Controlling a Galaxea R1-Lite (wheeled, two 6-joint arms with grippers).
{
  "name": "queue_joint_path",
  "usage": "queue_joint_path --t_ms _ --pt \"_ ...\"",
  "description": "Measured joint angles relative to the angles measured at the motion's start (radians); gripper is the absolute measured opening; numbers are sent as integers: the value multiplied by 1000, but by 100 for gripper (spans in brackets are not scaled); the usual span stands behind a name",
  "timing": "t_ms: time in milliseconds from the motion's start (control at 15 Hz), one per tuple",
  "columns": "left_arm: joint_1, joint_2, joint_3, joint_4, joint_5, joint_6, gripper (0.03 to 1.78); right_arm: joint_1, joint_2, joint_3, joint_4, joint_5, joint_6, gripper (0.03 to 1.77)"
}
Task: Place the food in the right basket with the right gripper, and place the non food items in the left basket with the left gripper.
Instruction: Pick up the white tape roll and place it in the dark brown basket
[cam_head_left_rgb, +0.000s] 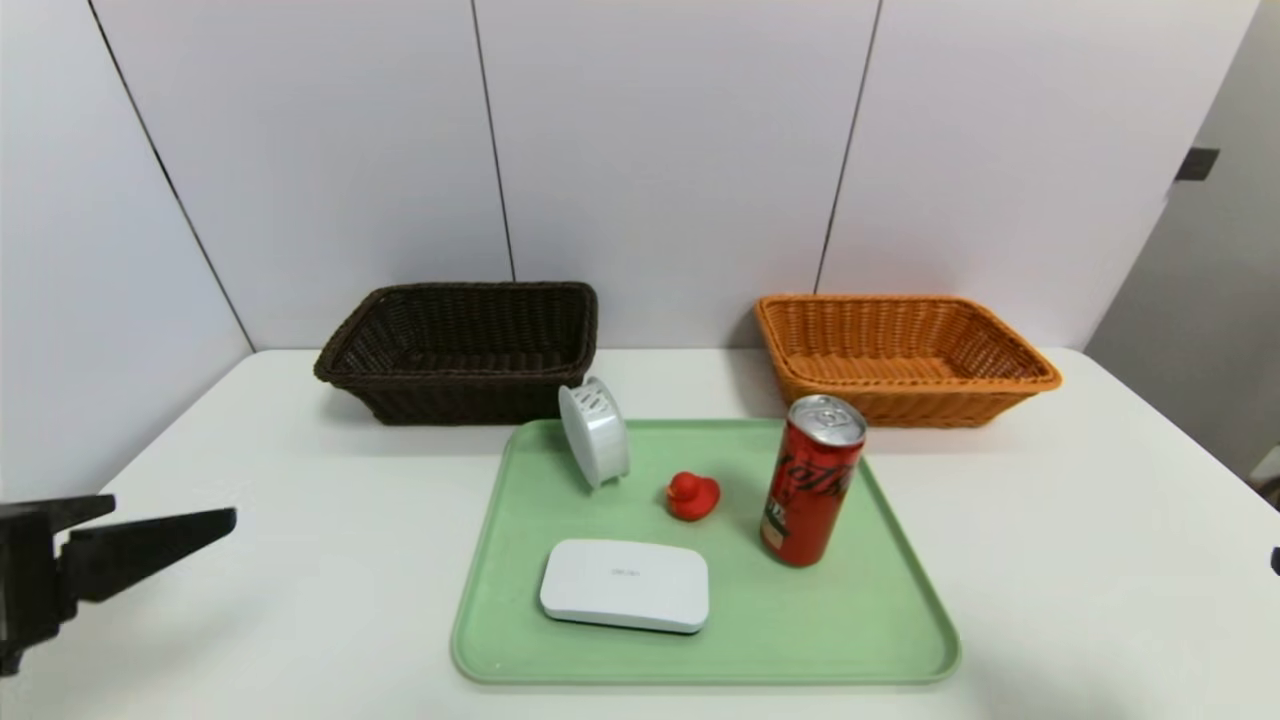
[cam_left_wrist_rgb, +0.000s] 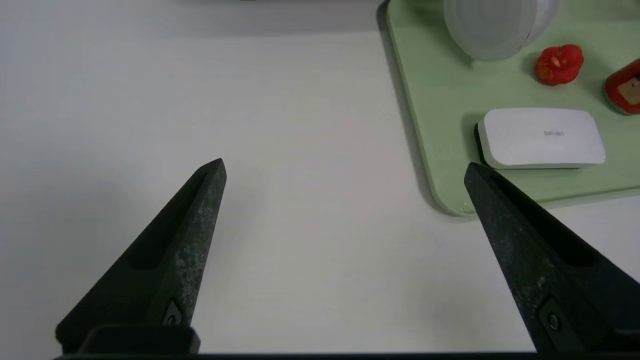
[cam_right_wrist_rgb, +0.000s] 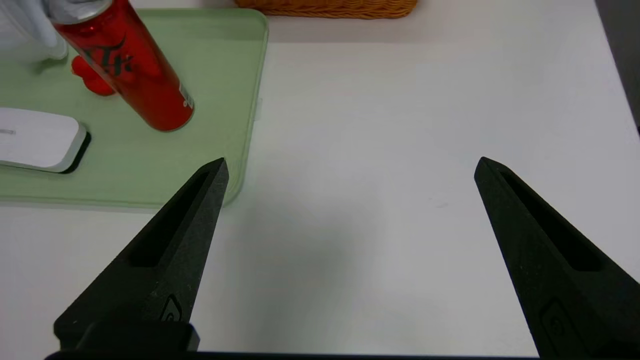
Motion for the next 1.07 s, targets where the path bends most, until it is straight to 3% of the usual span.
queue_joint_path --t_ms 267,533,800,1067 --pt "-177 203 -166 15 24 -125 169 35 147 -100 2 138 -2 170" --pt "-370 349 -265 23 103 -233 169 138 228 -144 5 147 -1 170" --pt "-518 491 -378 24 154 -369 169 173 283 -162 4 145 -2 170" --pt "-634 649 -490 33 319 -455 169 177 304 -157 9 143 -1 170"
